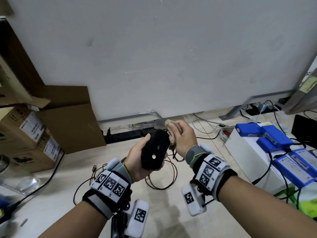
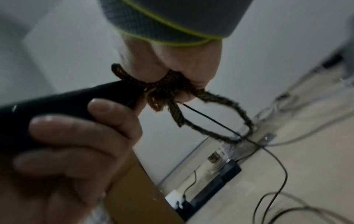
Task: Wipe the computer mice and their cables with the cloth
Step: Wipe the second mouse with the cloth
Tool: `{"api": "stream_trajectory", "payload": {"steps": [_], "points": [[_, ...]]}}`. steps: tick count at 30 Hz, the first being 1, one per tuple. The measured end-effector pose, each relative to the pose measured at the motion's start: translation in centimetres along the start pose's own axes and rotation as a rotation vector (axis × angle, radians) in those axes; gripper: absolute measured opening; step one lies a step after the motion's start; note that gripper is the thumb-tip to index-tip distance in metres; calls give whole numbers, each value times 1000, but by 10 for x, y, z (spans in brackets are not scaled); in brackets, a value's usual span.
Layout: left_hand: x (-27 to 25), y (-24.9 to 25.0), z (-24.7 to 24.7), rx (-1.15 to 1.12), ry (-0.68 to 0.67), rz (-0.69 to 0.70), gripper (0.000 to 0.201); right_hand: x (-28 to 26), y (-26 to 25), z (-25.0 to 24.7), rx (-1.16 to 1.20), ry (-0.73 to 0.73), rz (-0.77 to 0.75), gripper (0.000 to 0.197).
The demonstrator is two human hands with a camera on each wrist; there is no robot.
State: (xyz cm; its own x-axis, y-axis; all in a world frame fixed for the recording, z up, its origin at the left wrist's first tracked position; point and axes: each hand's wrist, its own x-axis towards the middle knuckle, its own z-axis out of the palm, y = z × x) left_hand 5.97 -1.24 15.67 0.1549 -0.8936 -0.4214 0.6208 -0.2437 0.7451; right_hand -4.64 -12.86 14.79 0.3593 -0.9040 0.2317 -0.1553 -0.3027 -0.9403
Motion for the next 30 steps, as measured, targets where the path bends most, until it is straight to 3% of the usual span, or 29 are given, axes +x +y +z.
{"api": "stream_trajectory", "payload": {"steps": [2, 4, 9, 11, 13, 15, 17, 20, 22, 24, 27, 30], "points": [[-2, 4, 2, -16, 0, 3, 54, 6, 0, -4, 69, 66, 44, 20], [-2, 5, 5, -22, 32, 16, 55, 3, -1, -6, 66, 44, 1, 20], [8, 0, 5, -61, 138, 29, 44, -56, -12, 10, -195, -244, -496, 27], [9, -1, 6, -79, 151, -23, 42, -64, -8, 15, -223, -308, -596, 23], [11, -2, 5, -28, 129, 3, 40, -48, -1, 12, -277, -242, -509, 24], [9, -4, 8, 49, 81, 12, 41, -25, 8, 8, -316, -110, -332, 26], [7, -5, 8, 71, 70, 5, 41, -9, 11, 8, -274, -72, -131, 18], [8, -5, 2, 53, 77, -5, 54, 0, 17, 11, 71, -35, 219, 16], [7, -5, -1, 4, 80, -16, 56, 1, 17, 5, 310, 37, 348, 19], [7, -8, -9, -1, 100, -25, 60, 1, 11, 0, 338, 75, 334, 20], [9, -12, -15, 29, 183, -62, 64, -5, 6, -2, 230, 27, 181, 13], [14, -15, -9, 92, 328, -11, 41, -17, 6, 4, -40, -57, -53, 15]]}}
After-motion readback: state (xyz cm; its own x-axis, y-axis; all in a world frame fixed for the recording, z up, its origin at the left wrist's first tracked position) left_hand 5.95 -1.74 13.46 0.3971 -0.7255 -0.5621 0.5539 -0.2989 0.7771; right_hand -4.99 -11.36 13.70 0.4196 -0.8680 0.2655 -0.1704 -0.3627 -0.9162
